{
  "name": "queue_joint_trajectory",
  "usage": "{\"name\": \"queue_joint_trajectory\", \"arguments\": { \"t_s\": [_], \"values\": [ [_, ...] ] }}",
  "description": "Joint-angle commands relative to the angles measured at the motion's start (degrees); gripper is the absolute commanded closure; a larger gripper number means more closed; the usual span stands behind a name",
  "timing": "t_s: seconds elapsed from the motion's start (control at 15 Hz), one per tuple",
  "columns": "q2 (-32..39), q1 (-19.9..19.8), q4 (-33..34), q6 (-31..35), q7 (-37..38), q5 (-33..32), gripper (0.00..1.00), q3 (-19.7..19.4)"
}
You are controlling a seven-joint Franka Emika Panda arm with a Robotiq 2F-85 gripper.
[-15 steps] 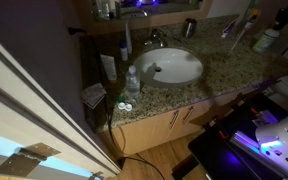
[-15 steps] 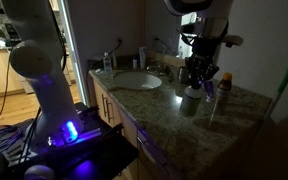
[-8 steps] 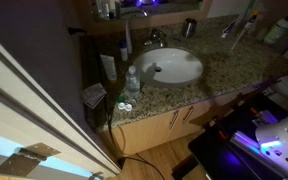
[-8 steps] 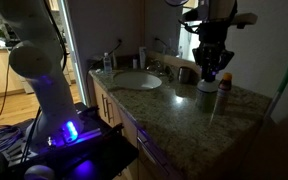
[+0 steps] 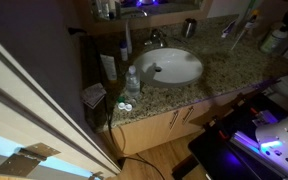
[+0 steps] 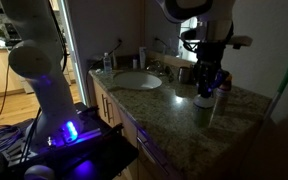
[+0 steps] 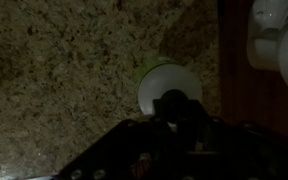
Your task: Move the bottle to the right
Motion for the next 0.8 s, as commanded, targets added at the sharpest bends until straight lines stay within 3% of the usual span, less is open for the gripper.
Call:
{"name": "queue_joint_trajectory", "arguments": {
  "t_s": [0.0,0.27,0.33,0.47,0.73],
  "values": [
    [4.41,-0.61,-1.35,5.19,-0.03,2.56,0.93,0.07],
    [4.46,-0.52,-1.62,6.02,-0.66,4.72,0.93,-0.09],
    [4.17,-0.52,-1.76,5.52,-0.86,4.53,0.45,-0.19],
    [3.55,-0.58,-1.88,4.75,-1.67,4.82,0.38,-0.20],
    [1.66,-0.93,-1.97,4.81,-1.95,3.72,0.10,-0.88]
  ]
}}
